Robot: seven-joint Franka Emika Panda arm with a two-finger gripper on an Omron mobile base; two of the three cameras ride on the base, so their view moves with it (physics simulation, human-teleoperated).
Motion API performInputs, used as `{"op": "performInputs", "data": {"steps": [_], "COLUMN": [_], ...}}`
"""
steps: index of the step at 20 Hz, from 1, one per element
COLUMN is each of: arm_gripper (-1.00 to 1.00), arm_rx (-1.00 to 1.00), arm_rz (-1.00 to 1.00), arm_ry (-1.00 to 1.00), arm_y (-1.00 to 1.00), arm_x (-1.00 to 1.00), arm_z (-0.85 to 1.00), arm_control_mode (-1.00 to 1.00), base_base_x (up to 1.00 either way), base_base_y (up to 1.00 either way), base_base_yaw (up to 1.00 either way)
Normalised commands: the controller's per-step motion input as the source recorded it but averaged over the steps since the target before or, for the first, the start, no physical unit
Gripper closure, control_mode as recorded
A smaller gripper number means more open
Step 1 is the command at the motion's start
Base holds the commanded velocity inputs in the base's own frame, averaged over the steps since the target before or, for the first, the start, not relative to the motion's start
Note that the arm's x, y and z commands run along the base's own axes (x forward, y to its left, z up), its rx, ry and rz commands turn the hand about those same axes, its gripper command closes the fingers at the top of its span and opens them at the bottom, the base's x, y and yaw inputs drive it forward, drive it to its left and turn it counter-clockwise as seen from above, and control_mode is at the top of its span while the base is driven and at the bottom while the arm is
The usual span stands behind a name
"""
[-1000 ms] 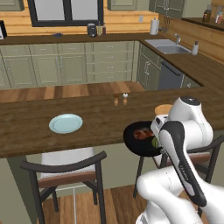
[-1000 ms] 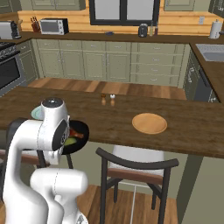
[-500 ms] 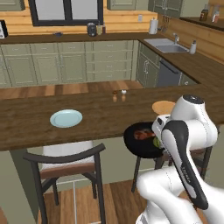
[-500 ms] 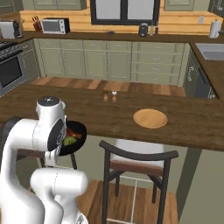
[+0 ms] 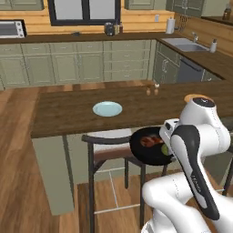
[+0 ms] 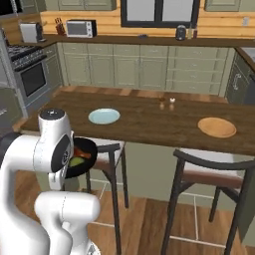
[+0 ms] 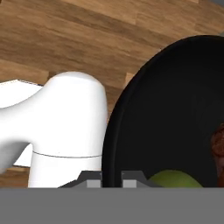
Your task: Pick the chicken drumstick and lime from their plates and place them in the bowl. Then put the bowl in the fridge.
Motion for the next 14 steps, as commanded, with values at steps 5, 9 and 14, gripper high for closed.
{"op": "performInputs", "data": {"steps": [5, 9, 14], "arm_gripper": [1.00, 1.00, 1.00], "arm_rx": [0.00, 0.00, 0.00], "arm_rz": [0.00, 0.00, 0.00], "arm_ry": [0.00, 0.00, 0.00], "arm_y": [0.00, 0.00, 0.00], "arm_x": [0.00, 0.00, 0.00], "arm_z": [0.00, 0.00, 0.00], "arm_control_mode": [1.00, 1.00, 1.00], "base_base_x": [0.00, 0.15, 0.21], "base_base_y": [1.00, 1.00, 1.00], "base_base_yaw": [-0.01, -0.05, -0.10]}}
